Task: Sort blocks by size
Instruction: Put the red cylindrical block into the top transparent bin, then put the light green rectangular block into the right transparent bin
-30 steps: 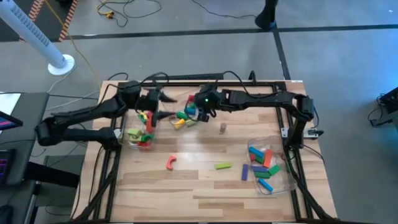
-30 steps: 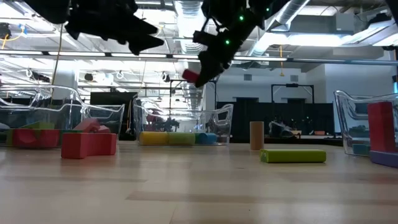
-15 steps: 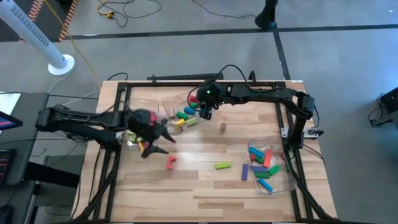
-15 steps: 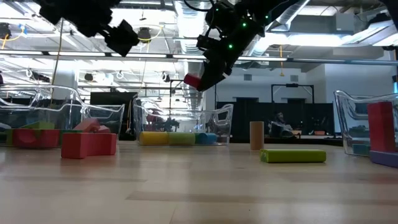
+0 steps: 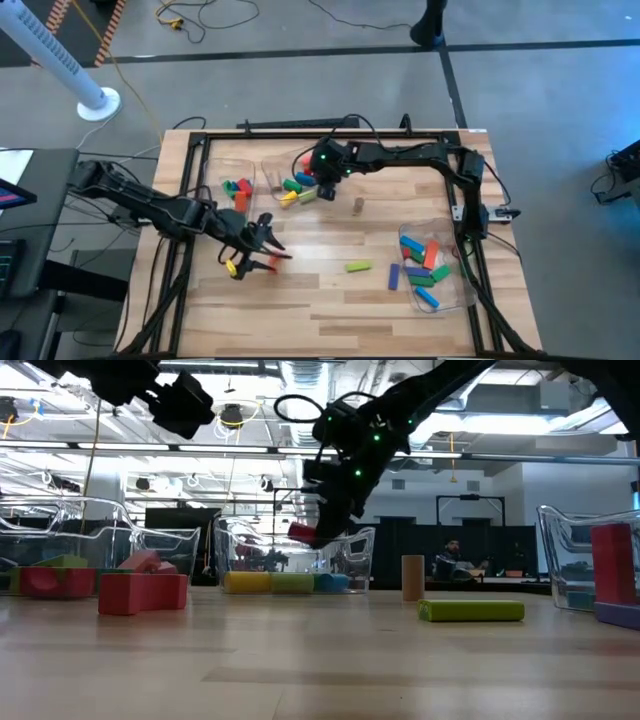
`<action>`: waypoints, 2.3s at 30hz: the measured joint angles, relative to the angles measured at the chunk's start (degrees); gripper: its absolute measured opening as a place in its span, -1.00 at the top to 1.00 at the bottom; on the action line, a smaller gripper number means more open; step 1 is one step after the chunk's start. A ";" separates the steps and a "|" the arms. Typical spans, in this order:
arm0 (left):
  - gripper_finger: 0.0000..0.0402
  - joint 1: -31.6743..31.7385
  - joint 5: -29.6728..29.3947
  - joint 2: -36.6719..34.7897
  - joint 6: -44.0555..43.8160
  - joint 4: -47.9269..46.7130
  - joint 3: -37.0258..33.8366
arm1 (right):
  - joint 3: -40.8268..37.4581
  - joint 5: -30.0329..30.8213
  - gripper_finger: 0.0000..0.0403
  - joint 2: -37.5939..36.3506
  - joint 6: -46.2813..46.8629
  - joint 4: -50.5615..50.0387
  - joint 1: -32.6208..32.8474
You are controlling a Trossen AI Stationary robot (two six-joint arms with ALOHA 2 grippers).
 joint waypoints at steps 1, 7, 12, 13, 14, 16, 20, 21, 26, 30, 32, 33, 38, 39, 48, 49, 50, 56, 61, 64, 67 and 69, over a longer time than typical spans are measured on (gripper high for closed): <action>-0.33 -0.52 -0.42 0.40 -0.46 0.52 0.00 | 0.04 0.00 0.19 0.05 0.08 0.65 0.00; -0.33 -2.96 -2.73 2.30 -0.86 1.25 0.02 | 0.07 0.03 0.18 0.00 0.75 2.22 -0.17; -0.33 -3.41 -3.89 3.53 -0.84 1.86 0.02 | 0.07 0.05 0.07 -0.03 1.64 0.95 -0.51; -0.33 -3.45 -4.45 3.58 -0.86 1.83 0.02 | 0.07 0.03 0.04 -0.03 1.67 0.71 -0.52; -0.33 -3.46 -5.01 3.88 -0.84 2.33 0.02 | 0.07 0.05 0.00 -0.03 1.74 0.71 -0.52; -0.33 -3.47 -5.24 4.22 -0.69 2.86 0.04 | 0.07 0.05 -0.08 -0.03 1.82 0.72 -0.48; -0.33 -3.82 -5.23 4.37 -0.39 3.68 0.07 | 0.07 0.05 -0.17 -0.03 2.06 0.80 -0.46; -0.33 -3.84 -5.29 4.45 -0.41 3.47 0.08 | 0.07 0.05 -0.18 -0.03 2.08 0.82 -0.48; -0.33 -3.92 -5.32 4.45 -0.62 3.38 0.06 | 0.07 0.15 -0.19 -0.08 2.08 2.17 -0.48; -0.33 -3.94 -5.32 4.47 -0.64 3.34 0.05 | 0.08 1.62 -0.19 -1.00 1.39 3.46 -0.44; -0.33 -3.94 -5.32 4.47 -0.64 3.23 0.05 | 0.09 1.96 -0.19 -1.97 0.44 3.08 -0.17; -0.33 -3.94 -5.34 4.47 -0.64 3.19 0.06 | 0.16 2.04 -0.19 -2.66 0.21 3.12 0.05; -0.33 -3.94 -5.35 4.47 -0.77 2.82 0.04 | 0.18 2.04 -0.19 -8.01 -0.77 -2.16 2.28; -0.33 -3.94 -5.36 4.47 -0.83 2.84 0.04 | 0.18 2.04 -0.19 -9.41 -0.82 -3.85 2.91; -0.33 -4.31 -5.71 4.86 -0.62 2.97 0.04 | 0.18 2.03 -0.19 -21.48 4.88 -21.52 12.59; -0.33 -4.33 -5.74 5.07 -0.37 2.89 0.04 | 0.18 2.04 -0.19 -22.48 5.96 -23.62 14.14; -0.33 -4.42 -5.74 5.40 -0.03 2.76 0.04 | 0.18 2.03 -0.19 -23.33 7.10 -25.69 15.87; -0.33 -4.46 -5.74 9.50 1.62 3.31 0.04 | 0.05 2.01 -0.19 -24.63 15.16 -31.93 26.60; -0.33 -4.44 -5.74 13.55 2.66 5.90 0.04 | -2.79 3.94 -0.19 -23.14 17.70 -31.35 33.61; -0.33 -4.44 -5.72 14.80 2.66 7.56 0.02 | -4.46 5.36 -0.19 -21.91 20.62 -33.35 35.42; -0.33 -4.43 -5.73 14.72 2.44 7.73 0.00 | -7.27 5.72 -0.19 -21.18 22.96 -32.65 36.12; -0.33 -4.43 -5.78 14.35 2.38 7.60 0.00 | -9.38 5.73 -0.19 -20.52 23.85 -32.17 36.25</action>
